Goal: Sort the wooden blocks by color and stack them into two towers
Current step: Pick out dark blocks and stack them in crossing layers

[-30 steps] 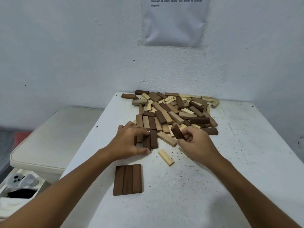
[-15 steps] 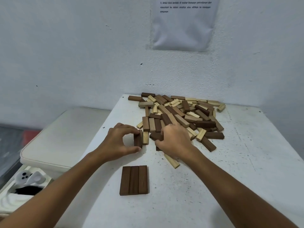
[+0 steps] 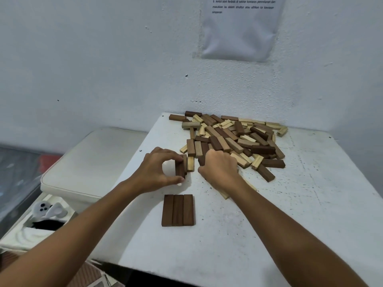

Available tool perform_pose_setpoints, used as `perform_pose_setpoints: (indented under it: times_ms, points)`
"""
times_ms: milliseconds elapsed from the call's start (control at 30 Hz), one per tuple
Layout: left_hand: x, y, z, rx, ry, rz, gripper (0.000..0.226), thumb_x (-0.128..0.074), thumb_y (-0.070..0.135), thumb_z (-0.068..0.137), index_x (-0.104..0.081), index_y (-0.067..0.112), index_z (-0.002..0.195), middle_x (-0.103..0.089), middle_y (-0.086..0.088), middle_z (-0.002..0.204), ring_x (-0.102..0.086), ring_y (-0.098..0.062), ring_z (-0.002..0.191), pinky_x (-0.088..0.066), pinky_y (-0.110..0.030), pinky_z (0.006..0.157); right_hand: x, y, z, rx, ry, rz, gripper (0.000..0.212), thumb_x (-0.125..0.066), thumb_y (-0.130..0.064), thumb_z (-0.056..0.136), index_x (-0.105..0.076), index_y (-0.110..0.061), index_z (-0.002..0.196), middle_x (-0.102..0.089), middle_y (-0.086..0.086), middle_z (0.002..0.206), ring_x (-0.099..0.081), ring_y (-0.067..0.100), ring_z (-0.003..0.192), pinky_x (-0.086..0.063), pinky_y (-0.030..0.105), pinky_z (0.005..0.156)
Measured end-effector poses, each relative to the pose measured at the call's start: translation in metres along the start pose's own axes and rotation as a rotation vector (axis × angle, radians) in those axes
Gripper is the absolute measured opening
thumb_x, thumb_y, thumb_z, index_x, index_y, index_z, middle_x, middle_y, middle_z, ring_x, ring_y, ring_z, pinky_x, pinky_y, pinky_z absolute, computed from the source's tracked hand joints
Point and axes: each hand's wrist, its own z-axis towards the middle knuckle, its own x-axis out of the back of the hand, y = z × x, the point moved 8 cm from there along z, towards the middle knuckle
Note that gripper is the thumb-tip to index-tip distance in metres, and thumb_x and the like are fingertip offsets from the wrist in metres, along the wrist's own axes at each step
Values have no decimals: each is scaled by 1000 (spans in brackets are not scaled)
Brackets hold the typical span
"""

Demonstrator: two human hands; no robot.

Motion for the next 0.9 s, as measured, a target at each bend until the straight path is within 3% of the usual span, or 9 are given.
perform_pose_setpoints:
  times_ms: [167,333,467,567,633,733,800,900]
  points:
    - [2,22,-18,-37,-23,7,69,-68,67,58,-69,26,114,-65,11,120,-49,-11,114,-44,-48,94,20,12,-18,-45,-33,120,32,-66,-36,87,-43,-18,73,-51,-3,70,-48,13,63,-34,27,52]
    - [-20,65,-44,-109,-121,95,72,-71,67,60,-69,23,117,-63,11,125,-47,-10,115,-40,-46,95,23,45,-76,-102,-177,242,28,-72,-41,81,-52,-22,75,-60,-1,80,-61,17,80,-44,30,61]
    - [-51,97,-66,-186,-245,125,63,-80,50,71,-65,22,125,-59,9,132,-49,-7,119,-44,-29,98,9,76,-127,-195,-256,257,33,-73,-43,78,-57,-15,83,-63,2,81,-62,18,78,-46,35,62]
    - [-67,110,-80,-183,-303,100,62,-79,46,72,-63,24,128,-56,11,134,-58,-5,102,-44,-13,83,2,87,-152,-231,-263,280,35,-74,-42,76,-52,-15,77,-62,3,78,-63,20,77,-43,33,60]
    - [-76,117,-88,-184,-325,93,61,-79,45,73,-63,23,128,-55,10,136,-61,-8,96,-46,-16,83,1,87,-163,-243,-255,326,38,-76,-42,74,-50,-16,69,-61,4,72,-65,21,73,-44,34,61]
    - [-86,121,-97,-176,-324,98,60,-79,43,73,-64,21,127,-54,7,138,-57,-8,112,-43,-18,92,3,89,-171,-246,-236,407,37,-78,-42,76,-56,-13,69,-62,1,68,-69,19,69,-45,32,61]
    - [-90,120,-101,-164,-311,97,60,-79,44,73,-64,20,126,-54,6,139,-52,-5,118,-37,-11,90,7,94,-174,-245,-214,419,39,-76,-44,78,-68,-10,96,-70,3,93,-68,16,81,-46,31,67]
    - [-94,117,-101,-125,-307,76,63,-79,47,73,-64,21,128,-53,6,140,-51,-5,120,-35,-13,93,14,99,-173,-230,-160,378,60,-75,-45,80,-57,-16,130,-58,2,134,-56,20,117,-40,29,80]
